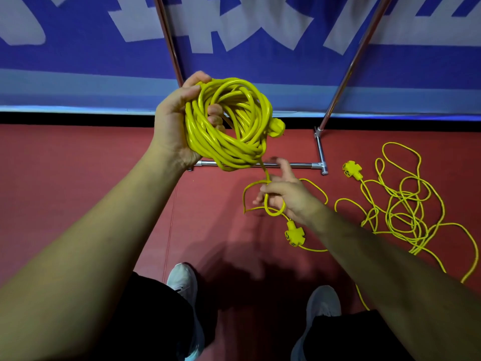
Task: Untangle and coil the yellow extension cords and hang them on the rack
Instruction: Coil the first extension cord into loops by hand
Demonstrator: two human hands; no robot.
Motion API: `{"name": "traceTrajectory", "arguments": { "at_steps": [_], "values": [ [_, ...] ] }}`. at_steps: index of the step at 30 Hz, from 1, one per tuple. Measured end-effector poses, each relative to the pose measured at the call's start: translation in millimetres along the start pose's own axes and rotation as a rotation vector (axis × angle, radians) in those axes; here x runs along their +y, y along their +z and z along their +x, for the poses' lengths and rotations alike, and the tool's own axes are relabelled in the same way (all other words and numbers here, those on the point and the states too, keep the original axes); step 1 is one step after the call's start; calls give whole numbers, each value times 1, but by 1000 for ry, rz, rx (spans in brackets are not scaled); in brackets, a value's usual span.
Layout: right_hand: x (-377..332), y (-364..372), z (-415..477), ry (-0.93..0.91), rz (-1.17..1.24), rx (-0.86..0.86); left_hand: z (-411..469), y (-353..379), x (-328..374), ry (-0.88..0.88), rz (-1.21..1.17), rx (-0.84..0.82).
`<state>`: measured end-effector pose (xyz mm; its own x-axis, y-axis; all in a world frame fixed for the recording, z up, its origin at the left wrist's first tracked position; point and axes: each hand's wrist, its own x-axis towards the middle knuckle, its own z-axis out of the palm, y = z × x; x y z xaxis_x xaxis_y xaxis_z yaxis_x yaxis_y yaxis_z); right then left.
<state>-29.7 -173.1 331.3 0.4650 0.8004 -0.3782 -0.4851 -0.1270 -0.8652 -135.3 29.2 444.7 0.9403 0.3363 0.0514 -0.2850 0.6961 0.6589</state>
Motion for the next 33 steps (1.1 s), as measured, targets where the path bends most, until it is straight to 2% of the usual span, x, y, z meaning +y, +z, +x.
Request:
{"name": "traceTrajectory", "arguments": {
  "at_steps": [3, 7, 11, 12, 15, 16, 19, 21, 23, 26, 29, 31, 33],
  "values": [
    [-5, -2, 0, 43, 40, -61, 1, 0, 1, 41, -31, 46],
    [-13, -7, -5, 126, -150, -119, 1, 4, -2, 88, -37, 110],
    [-17, -8, -9, 40, -477, 33, 5, -1, -8, 151, -40, 210],
    [-15, -9, -8, 61, -437, 40, 6, -2, -9, 176, -42, 247],
    [-13, -2, -13, 207, -107, -56, 9, -4, -12, 253, -12, 346],
    [-12, 3, -16, 251, -92, -42, 10, -4, -13, 278, 24, 383],
    [-2, 22, -23, 291, -94, 99, 10, -4, -17, 322, 191, 457],
    [2, 32, -25, 224, -174, 200, 8, -5, -19, 339, 300, 487],
    [-1, 41, -29, 123, -336, 217, 7, -8, -20, 343, 412, 535],
    [-10, 53, -38, -41, -559, 20, 5, -19, -25, 322, 654, 580],
    [-21, 60, -54, -31, -690, -283, 1, -35, -29, 279, 936, 543],
    [-33, 59, -61, 5, -615, -442, -3, -46, -28, 249, 1127, 528],
    [-49, 51, -61, 30, -420, -450, -6, -54, -28, 226, 1188, 548]
  ]
}}
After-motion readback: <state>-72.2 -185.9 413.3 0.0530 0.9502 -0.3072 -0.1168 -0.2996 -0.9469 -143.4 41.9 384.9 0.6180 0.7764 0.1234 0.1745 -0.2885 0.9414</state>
